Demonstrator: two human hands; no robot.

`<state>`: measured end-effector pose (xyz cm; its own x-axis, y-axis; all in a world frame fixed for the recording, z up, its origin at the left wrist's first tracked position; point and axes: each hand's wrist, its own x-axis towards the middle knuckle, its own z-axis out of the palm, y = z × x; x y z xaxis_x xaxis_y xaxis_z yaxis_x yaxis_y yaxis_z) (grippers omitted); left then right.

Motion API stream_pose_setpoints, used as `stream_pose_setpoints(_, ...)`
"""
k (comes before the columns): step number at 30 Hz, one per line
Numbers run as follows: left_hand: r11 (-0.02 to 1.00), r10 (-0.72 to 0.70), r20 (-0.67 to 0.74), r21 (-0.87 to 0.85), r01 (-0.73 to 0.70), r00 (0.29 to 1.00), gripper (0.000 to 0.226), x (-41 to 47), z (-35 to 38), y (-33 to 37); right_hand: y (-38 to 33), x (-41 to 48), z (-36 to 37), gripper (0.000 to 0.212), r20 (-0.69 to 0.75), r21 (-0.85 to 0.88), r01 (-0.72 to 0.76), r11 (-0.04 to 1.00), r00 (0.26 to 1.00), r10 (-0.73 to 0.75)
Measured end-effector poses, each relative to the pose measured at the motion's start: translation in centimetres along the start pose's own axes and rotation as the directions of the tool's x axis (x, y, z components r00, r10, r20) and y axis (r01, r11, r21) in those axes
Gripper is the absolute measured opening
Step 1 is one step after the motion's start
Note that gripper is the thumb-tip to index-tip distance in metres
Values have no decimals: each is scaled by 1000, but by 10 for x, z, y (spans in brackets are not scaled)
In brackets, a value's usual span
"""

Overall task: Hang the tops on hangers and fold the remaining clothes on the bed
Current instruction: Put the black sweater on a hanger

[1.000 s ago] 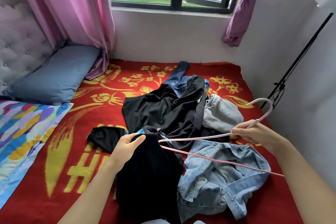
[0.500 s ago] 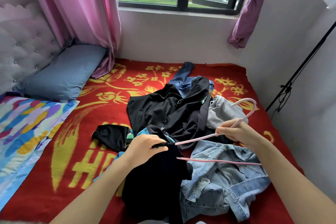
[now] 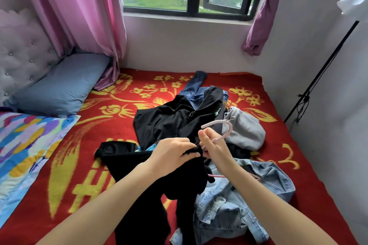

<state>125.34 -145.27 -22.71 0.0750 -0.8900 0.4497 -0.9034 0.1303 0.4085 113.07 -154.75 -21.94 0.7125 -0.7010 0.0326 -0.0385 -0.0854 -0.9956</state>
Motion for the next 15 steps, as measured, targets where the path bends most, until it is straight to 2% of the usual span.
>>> stream_pose_setpoints(3,986,-122,-36,113,126,992,66,4,-12,-6,-5,4,-13,36,-64,87,23,996,998,-17)
stream_pose_setpoints(6,974,-98,-118,194,120,988,56,3,-14,-9,-10,8,-22,42,-37,3,77,997,996,-77)
stream_pose_setpoints(8,984,-144,-112,93,155,983,56,6,-19,-13,-14,11,-24,47,9,-68,126,990,992,-126)
stream_pose_setpoints(10,982,-183,-24,-58,181,983,63,11,-28,-17,-19,13,-24,45,-3,-84,167,982,986,-168)
stream_pose_setpoints(13,980,-103,91,-159,117,990,52,18,-45,-23,-31,19,-33,45,-198,-110,179,978,960,-198)
stream_pose_setpoints(15,994,-67,95,-82,75,993,51,16,-60,-31,-40,24,-51,49,-334,-126,163,978,922,-197)
